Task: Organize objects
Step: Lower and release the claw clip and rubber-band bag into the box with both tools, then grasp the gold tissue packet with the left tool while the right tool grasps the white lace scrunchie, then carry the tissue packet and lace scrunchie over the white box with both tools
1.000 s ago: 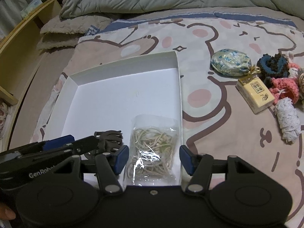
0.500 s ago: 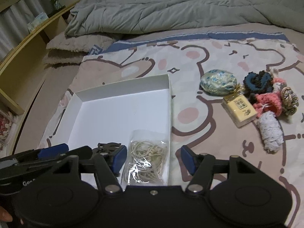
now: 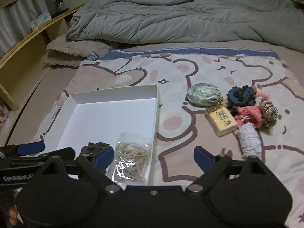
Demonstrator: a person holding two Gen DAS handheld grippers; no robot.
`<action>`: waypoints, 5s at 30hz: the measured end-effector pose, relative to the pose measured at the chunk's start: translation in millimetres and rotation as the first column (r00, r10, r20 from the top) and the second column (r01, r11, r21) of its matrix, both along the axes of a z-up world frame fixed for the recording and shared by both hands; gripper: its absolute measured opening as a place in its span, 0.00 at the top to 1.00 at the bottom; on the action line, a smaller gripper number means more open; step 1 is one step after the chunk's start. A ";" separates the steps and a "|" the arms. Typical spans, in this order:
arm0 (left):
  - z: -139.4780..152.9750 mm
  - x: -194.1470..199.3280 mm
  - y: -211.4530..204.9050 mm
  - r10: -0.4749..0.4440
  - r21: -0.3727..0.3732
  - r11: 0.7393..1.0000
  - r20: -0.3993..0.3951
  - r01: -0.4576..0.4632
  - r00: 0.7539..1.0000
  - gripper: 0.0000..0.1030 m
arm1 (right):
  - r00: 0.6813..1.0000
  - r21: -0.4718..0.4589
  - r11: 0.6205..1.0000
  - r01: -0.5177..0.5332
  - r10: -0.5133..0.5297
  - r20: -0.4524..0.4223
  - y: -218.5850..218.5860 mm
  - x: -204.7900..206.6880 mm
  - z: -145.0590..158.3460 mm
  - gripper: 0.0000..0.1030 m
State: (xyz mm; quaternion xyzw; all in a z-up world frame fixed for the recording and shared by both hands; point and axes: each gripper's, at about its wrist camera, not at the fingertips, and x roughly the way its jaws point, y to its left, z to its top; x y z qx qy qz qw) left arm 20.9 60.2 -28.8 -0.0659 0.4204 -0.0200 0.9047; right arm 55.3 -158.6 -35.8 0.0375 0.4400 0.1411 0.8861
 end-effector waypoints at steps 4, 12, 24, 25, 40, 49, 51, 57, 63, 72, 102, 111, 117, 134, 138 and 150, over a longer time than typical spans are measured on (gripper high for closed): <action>1.8 -3.4 1.6 0.007 0.005 1.000 0.006 -0.008 1.000 0.00 | 1.000 -0.032 0.999 0.009 -0.009 0.026 -5.5 -3.0 0.8 0.06; 5.1 -7.6 -2.4 0.011 0.023 1.000 0.021 -0.011 1.000 0.00 | 0.998 -0.081 0.997 0.000 0.005 0.066 -15.2 -7.0 1.6 0.00; 9.2 4.0 -28.0 0.001 0.013 1.000 0.034 -0.002 0.999 0.00 | 0.995 -0.098 0.995 0.036 -0.026 0.098 -41.2 -3.1 4.4 0.00; 8.9 5.8 -32.3 -0.007 0.014 1.000 0.034 0.006 0.999 0.00 | 0.994 -0.099 0.994 0.041 -0.031 0.101 -44.5 -2.6 4.9 0.00; 0.2 40.9 -78.8 -0.057 -0.020 0.998 0.020 0.058 0.998 0.00 | 0.983 -0.085 0.987 0.140 -0.128 0.134 -105.4 11.2 8.1 0.00; -9.2 58.0 -103.5 -0.093 -0.013 0.995 0.034 0.094 0.995 0.00 | 0.970 -0.089 0.975 0.203 -0.188 0.152 -141.1 20.2 4.6 0.00; -11.8 61.3 -106.8 -0.100 -0.027 0.995 0.032 0.101 0.994 0.00 | 0.968 -0.084 0.973 0.213 -0.199 0.155 -146.7 23.7 2.4 0.00; -18.2 70.5 -115.6 -0.129 -0.030 0.991 0.029 0.130 0.991 0.00 | 0.969 -0.084 0.975 0.208 -0.194 0.154 -158.8 34.0 -9.3 0.00; -17.6 89.5 -126.0 -0.105 -0.083 0.991 -0.012 0.103 0.994 0.00 | 0.961 -0.127 0.963 0.239 -0.216 0.172 -164.6 45.7 -23.3 0.00; -26.9 130.0 -171.1 -0.112 -0.110 0.989 -0.073 0.104 0.991 0.00 | 0.978 -0.155 0.976 0.152 -0.126 0.169 -180.4 57.3 -55.8 0.00; -143.6 222.7 -243.3 -0.071 -0.120 0.992 -0.281 0.039 0.957 0.24 | 0.995 -0.012 0.997 0.072 -0.073 -0.063 -173.7 88.4 -123.7 0.28; -141.9 214.6 -240.7 -0.164 -0.078 0.986 -0.256 0.149 0.953 0.36 | 0.993 -0.006 0.996 0.084 -0.084 -0.084 -173.2 90.0 -125.7 0.40; -138.0 201.6 -235.9 -0.288 -0.055 0.957 -0.283 0.284 0.915 0.36 | 0.989 0.049 0.995 0.093 -0.086 -0.120 -179.7 88.9 -123.8 0.56; -128.7 140.3 -221.8 -0.399 0.017 0.900 -0.368 0.435 0.840 0.23 | 0.980 0.025 0.996 0.091 -0.085 -0.180 -180.6 79.3 -111.4 0.59; -130.4 134.1 -212.1 -0.239 -0.022 0.968 -0.379 0.250 0.894 0.24 | 0.978 0.030 0.994 0.103 -0.096 -0.185 -178.9 79.3 -109.6 0.59; -125.0 128.0 -209.5 -0.166 -0.062 0.986 -0.331 0.154 0.929 0.49 | 0.976 0.000 0.995 0.104 -0.102 -0.191 -172.9 79.0 -110.3 0.60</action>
